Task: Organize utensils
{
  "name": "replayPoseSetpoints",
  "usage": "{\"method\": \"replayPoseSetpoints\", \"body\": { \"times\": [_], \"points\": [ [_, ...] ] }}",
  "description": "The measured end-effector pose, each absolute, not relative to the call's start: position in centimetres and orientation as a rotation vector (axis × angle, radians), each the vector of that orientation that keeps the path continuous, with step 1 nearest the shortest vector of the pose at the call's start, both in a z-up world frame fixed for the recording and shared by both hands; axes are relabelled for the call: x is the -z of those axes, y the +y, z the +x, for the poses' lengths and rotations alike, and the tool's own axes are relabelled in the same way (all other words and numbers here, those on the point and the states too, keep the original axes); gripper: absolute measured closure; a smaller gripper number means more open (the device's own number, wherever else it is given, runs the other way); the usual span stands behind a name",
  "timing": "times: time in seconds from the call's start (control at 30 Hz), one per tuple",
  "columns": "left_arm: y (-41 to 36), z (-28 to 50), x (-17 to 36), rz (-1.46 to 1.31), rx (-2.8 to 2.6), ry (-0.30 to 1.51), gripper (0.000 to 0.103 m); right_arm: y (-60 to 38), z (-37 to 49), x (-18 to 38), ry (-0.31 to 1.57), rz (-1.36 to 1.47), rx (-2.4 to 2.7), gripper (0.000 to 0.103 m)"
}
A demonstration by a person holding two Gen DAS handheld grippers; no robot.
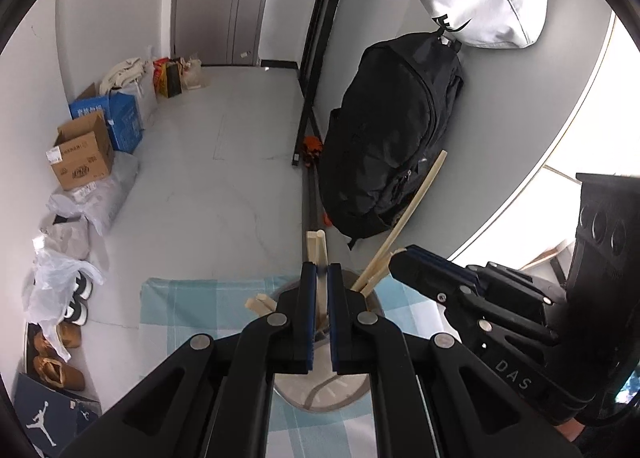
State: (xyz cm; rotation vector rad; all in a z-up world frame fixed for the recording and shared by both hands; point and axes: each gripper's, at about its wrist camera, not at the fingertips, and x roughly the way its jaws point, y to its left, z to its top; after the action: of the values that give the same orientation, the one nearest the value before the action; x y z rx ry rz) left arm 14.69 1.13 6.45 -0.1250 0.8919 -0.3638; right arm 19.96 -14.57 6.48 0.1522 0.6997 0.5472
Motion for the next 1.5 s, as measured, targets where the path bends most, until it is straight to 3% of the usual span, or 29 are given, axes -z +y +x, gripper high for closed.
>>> {"method": "replayPoseSetpoints", "body": {
  "times": [0.13,0.23,0.3,0.4,0.47,0.67,0.8,0.97,1.1,1.33,1.4,1.5],
  "points": [
    [1.6,13.8,-7.5,-0.133,0.364,0.868,0.101,-15.5,18.3,-7.6,0.655,0.183,-0.565,0.093],
    [2.0,13.0,-8.3,-0.145,0.366,0.850,0.091,-16.2,16.6,-8.5,0.620,0.191,-0.558,0.077],
    [2.2,12.3,-8.9,-0.145,0.354,0.830,0.079,-16.7,15.5,-9.0,0.594,0.200,-0.556,0.060],
    [2.4,11.6,-9.4,-0.146,0.321,0.806,0.060,-17.5,13.8,-9.7,0.558,0.210,-0.541,0.048],
    [2.7,10.9,-9.7,-0.152,0.290,0.787,0.053,-17.9,13.0,-9.8,0.548,0.225,-0.531,0.042],
    [2.7,8.2,-10.1,-0.131,0.224,0.720,0.040,-18.9,10.0,-10.2,0.484,0.226,-0.495,0.022],
    [2.2,6.2,-10.1,-0.110,0.184,0.665,0.036,-19.1,7.9,-10.8,0.426,0.219,-0.484,0.008],
    [2.4,4.4,-10.2,-0.094,0.143,0.615,0.034,-18.9,5.6,-11.0,0.381,0.202,-0.495,0.002],
    [2.5,2.6,-10.2,-0.086,0.117,0.579,0.021,-18.4,4.1,-11.1,0.358,0.181,-0.497,0.000],
    [2.8,-0.2,-10.5,-0.092,0.100,0.527,0.018,-17.9,1.6,-11.1,0.309,0.161,-0.501,0.000],
    [3.0,-1.0,-10.4,-0.107,0.087,0.517,0.009,-17.6,0.8,-11.1,0.284,0.146,-0.498,0.000],
    [3.3,-2.1,-10.1,-0.116,0.068,0.474,0.005,-17.3,-0.1,-10.8,0.255,0.126,-0.491,0.000]
  ]
}}
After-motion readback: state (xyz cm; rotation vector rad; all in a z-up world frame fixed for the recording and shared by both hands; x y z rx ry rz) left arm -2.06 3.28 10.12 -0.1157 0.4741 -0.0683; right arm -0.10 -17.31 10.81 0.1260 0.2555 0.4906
